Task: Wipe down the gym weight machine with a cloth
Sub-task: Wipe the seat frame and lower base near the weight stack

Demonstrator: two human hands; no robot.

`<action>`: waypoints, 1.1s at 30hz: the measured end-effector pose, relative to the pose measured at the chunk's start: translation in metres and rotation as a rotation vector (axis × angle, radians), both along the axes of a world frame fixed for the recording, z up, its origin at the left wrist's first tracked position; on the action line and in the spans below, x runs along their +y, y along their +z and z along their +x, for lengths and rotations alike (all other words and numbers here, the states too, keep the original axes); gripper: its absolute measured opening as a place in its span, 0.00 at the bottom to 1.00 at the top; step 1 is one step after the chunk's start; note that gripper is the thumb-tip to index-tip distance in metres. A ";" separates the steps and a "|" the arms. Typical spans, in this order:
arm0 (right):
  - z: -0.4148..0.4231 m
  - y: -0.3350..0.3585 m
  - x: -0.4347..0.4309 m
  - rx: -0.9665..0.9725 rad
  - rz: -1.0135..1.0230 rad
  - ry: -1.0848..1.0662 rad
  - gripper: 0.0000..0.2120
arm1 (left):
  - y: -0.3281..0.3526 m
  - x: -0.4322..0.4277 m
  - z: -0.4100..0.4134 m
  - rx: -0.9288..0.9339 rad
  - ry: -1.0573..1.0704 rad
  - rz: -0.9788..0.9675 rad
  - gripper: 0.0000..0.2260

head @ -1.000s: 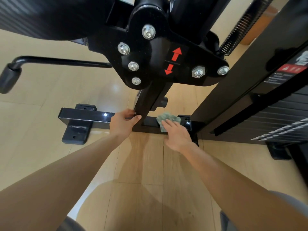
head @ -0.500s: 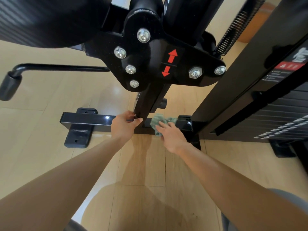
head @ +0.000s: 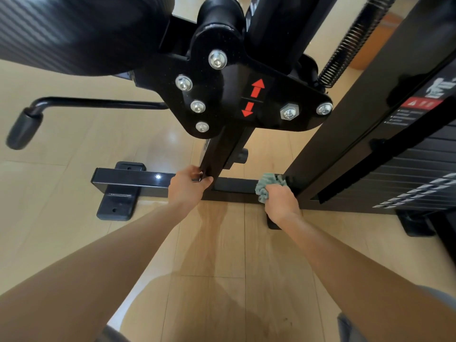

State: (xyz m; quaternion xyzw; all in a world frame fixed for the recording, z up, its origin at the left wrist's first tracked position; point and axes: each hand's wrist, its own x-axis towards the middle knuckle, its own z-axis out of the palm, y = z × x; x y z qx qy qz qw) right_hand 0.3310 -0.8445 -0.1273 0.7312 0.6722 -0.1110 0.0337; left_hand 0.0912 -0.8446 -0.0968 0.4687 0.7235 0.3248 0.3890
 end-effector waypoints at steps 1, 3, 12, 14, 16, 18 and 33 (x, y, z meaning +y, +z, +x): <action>-0.004 -0.002 0.000 0.004 -0.017 0.005 0.08 | 0.000 0.000 0.000 -0.011 -0.001 -0.007 0.16; -0.018 -0.001 -0.001 0.134 -0.059 0.026 0.07 | 0.000 0.000 -0.002 -0.057 0.010 -0.028 0.15; -0.072 0.029 -0.014 1.034 -0.228 -0.136 0.16 | 0.012 -0.007 -0.023 -0.360 -0.135 -0.273 0.16; -0.078 0.035 -0.015 1.147 -0.237 -0.160 0.17 | 0.020 -0.011 -0.028 -0.484 -0.245 -0.357 0.14; -0.086 0.044 -0.019 1.177 -0.197 -0.150 0.18 | 0.023 -0.013 -0.029 -0.615 -0.334 -0.402 0.12; -0.092 0.048 -0.023 1.145 -0.144 -0.158 0.19 | 0.025 -0.013 -0.031 -0.661 -0.362 -0.389 0.09; -0.118 0.078 -0.002 0.991 0.543 -0.143 0.23 | -0.043 0.009 -0.081 0.429 -0.352 0.042 0.17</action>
